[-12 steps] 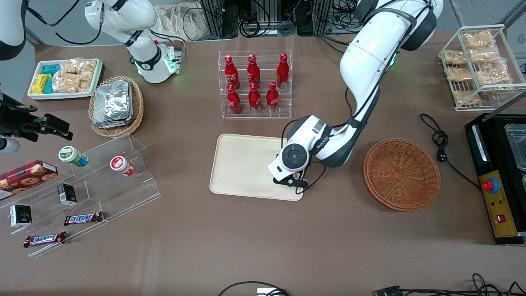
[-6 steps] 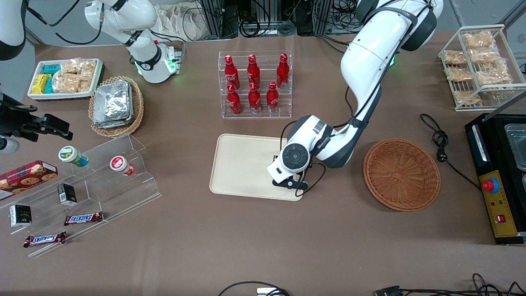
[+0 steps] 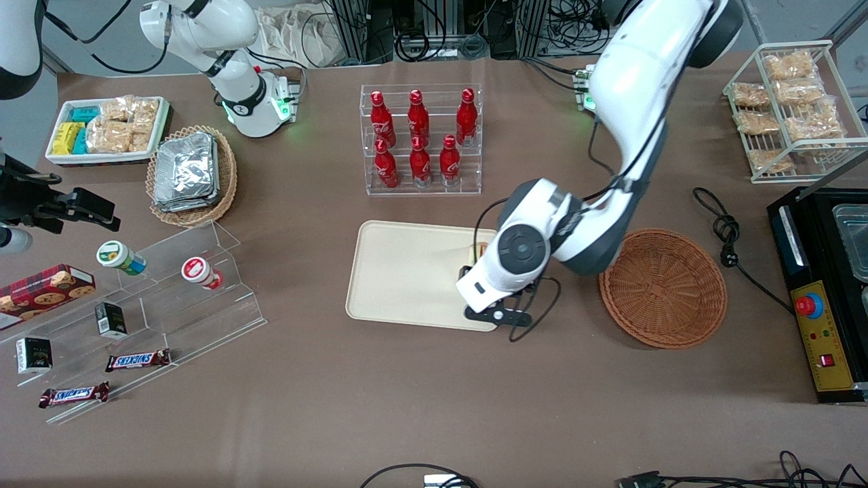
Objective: Place sandwich from basket to tray
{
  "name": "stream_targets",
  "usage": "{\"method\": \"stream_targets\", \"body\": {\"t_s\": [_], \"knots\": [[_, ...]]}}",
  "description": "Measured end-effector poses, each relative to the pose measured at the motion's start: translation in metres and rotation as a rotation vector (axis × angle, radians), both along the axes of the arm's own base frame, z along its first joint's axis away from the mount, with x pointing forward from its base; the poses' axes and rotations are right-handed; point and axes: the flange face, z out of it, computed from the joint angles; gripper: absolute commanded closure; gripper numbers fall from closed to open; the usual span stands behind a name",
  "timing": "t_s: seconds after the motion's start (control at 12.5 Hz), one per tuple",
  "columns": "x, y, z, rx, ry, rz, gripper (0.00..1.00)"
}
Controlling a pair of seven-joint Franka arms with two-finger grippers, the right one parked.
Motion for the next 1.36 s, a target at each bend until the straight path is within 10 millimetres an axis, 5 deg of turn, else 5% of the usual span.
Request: {"method": "stream_targets", "body": {"t_s": [0.16, 0.4, 0.64, 0.96, 1.12, 1.36], "knots": [[0.003, 0.037, 0.058, 0.022, 0.003, -0.002, 0.0], [0.0, 0.124, 0.149, 0.062, 0.03, 0.041, 0.0], [-0.018, 0.183, 0.209, 0.094, 0.049, 0.023, 0.0], [-0.031, 0.242, 0.239, 0.142, 0.075, 0.025, 0.0], [-0.028, 0.271, 0.233, 0.134, 0.108, 0.04, 0.0], [-0.034, 0.278, 0.219, 0.143, 0.148, 0.043, 0.0]]}}
